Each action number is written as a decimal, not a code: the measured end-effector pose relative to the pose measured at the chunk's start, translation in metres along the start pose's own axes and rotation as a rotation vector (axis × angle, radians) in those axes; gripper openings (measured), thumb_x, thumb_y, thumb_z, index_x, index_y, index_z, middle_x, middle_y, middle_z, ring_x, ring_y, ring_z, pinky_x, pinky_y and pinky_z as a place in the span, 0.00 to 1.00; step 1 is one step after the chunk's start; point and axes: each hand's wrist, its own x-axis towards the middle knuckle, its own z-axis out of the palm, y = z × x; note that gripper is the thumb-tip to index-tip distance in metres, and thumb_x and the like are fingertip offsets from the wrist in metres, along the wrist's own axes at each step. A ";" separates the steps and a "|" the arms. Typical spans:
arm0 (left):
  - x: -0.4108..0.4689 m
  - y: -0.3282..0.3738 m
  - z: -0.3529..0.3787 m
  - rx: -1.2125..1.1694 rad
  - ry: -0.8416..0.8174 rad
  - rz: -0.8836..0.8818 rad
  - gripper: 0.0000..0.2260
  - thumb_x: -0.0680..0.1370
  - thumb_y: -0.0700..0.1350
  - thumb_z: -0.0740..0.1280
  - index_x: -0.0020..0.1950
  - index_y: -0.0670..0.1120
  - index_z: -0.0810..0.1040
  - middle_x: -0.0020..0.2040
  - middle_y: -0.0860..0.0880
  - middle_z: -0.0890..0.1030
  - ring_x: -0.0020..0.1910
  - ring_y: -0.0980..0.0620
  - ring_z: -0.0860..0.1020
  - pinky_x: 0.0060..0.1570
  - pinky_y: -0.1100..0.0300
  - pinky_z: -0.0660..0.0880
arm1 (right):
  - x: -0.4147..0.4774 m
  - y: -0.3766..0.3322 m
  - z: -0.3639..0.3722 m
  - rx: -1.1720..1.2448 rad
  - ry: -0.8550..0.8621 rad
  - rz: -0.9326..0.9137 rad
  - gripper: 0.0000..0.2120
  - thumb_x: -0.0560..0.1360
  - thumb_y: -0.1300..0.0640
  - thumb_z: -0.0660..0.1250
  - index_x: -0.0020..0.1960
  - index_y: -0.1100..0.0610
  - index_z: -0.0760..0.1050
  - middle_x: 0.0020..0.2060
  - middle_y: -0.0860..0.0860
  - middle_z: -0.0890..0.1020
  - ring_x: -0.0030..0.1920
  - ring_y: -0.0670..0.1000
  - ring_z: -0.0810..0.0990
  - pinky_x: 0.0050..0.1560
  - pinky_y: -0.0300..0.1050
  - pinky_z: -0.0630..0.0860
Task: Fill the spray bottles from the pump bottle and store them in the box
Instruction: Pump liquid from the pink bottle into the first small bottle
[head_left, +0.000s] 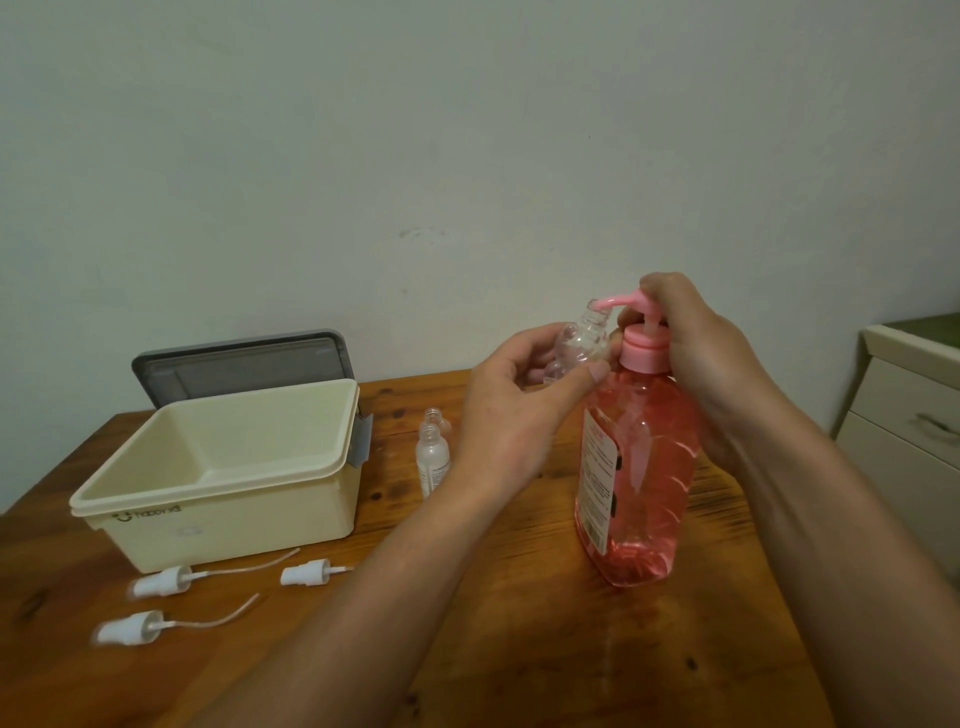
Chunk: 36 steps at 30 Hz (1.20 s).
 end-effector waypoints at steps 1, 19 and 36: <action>0.000 0.000 0.000 -0.004 -0.004 -0.001 0.18 0.72 0.42 0.75 0.61 0.46 0.79 0.50 0.54 0.83 0.45 0.63 0.80 0.40 0.75 0.73 | 0.000 0.001 0.000 0.000 0.004 -0.002 0.16 0.77 0.45 0.59 0.41 0.55 0.76 0.30 0.50 0.80 0.31 0.51 0.77 0.40 0.50 0.74; 0.000 0.000 0.000 0.001 0.003 -0.001 0.17 0.72 0.42 0.75 0.60 0.47 0.79 0.48 0.56 0.82 0.43 0.67 0.78 0.39 0.76 0.73 | -0.001 -0.001 0.000 -0.012 -0.010 -0.006 0.16 0.79 0.45 0.58 0.42 0.55 0.75 0.31 0.51 0.78 0.28 0.49 0.76 0.34 0.43 0.73; 0.000 0.000 -0.002 0.027 0.001 0.002 0.20 0.72 0.44 0.75 0.63 0.47 0.78 0.53 0.53 0.83 0.50 0.59 0.80 0.44 0.74 0.76 | 0.003 0.002 -0.001 -0.025 -0.019 -0.015 0.15 0.78 0.45 0.58 0.42 0.54 0.76 0.30 0.50 0.79 0.34 0.53 0.76 0.41 0.51 0.72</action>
